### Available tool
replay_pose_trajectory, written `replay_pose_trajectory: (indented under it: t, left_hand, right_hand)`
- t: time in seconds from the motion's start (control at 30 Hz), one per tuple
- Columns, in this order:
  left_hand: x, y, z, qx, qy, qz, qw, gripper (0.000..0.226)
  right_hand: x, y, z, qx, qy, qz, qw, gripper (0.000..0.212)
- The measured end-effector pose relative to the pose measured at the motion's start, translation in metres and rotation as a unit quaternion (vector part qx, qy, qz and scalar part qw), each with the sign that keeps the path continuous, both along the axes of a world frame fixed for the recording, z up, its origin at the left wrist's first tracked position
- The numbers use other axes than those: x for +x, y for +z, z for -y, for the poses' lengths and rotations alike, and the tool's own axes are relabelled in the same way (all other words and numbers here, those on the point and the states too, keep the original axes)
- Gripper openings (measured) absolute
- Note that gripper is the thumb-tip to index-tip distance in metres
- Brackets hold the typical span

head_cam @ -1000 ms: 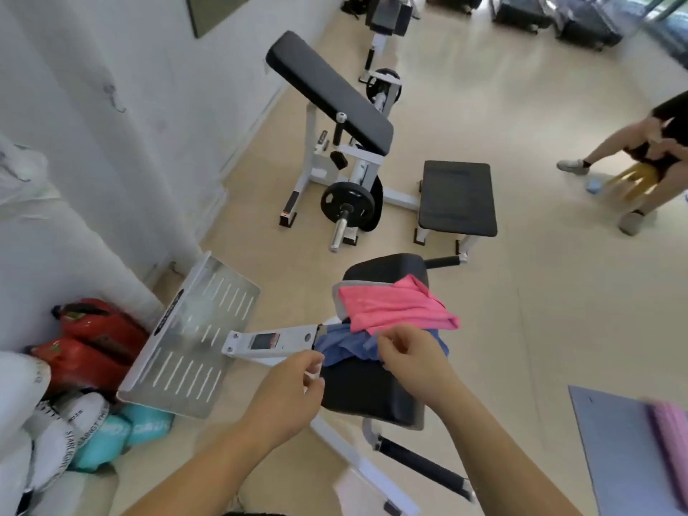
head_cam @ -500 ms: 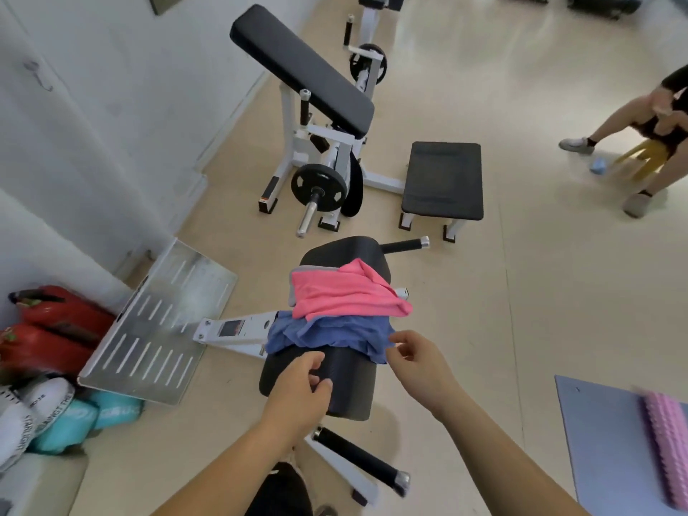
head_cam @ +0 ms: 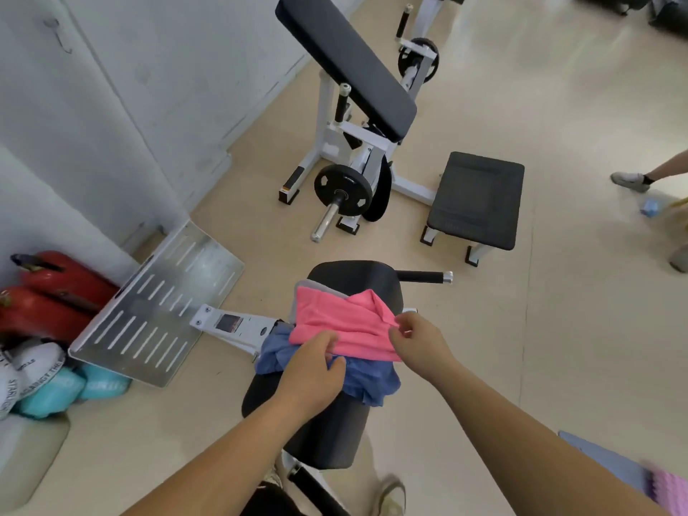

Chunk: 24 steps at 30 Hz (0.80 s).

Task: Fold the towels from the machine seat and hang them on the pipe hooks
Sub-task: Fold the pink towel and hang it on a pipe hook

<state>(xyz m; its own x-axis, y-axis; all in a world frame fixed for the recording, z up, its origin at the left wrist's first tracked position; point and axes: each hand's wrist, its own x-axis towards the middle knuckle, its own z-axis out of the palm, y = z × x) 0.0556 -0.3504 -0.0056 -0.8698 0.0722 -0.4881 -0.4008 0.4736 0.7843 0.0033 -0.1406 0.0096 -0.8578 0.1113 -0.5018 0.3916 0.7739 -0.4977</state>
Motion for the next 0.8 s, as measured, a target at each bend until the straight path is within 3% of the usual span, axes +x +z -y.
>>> replay_pose_trajectory:
  t: [0.13, 0.37, 0.43, 0.6, 0.8]
  left_hand:
    - [-0.005, -0.01, -0.019, -0.011, 0.058, 0.021, 0.998, 0.038]
    - [0.016, -0.021, -0.085, -0.037, 0.192, 0.009, 0.981, 0.021]
    - [0.028, -0.018, -0.106, -0.039, 0.22, 0.008, 0.975, 0.024]
    - [0.042, -0.01, -0.135, -0.04, 0.293, -0.022, 0.955, 0.02]
    - [0.047, 0.035, -0.164, -0.009, 0.355, -0.143, 0.924, 0.043]
  right_hand:
    - [-0.037, -0.027, -0.011, 0.044, 0.066, 0.008, 0.997, 0.024]
    - [-0.082, -0.078, -0.038, 0.033, 0.206, 0.054, 0.976, 0.017]
    - [-0.084, -0.084, -0.045, 0.03, 0.219, 0.042, 0.974, 0.025]
    - [-0.08, -0.054, -0.044, -0.063, 0.182, -0.02, 0.981, 0.033]
    - [-0.037, 0.028, -0.061, -0.216, 0.236, -0.066, 0.945, 0.015]
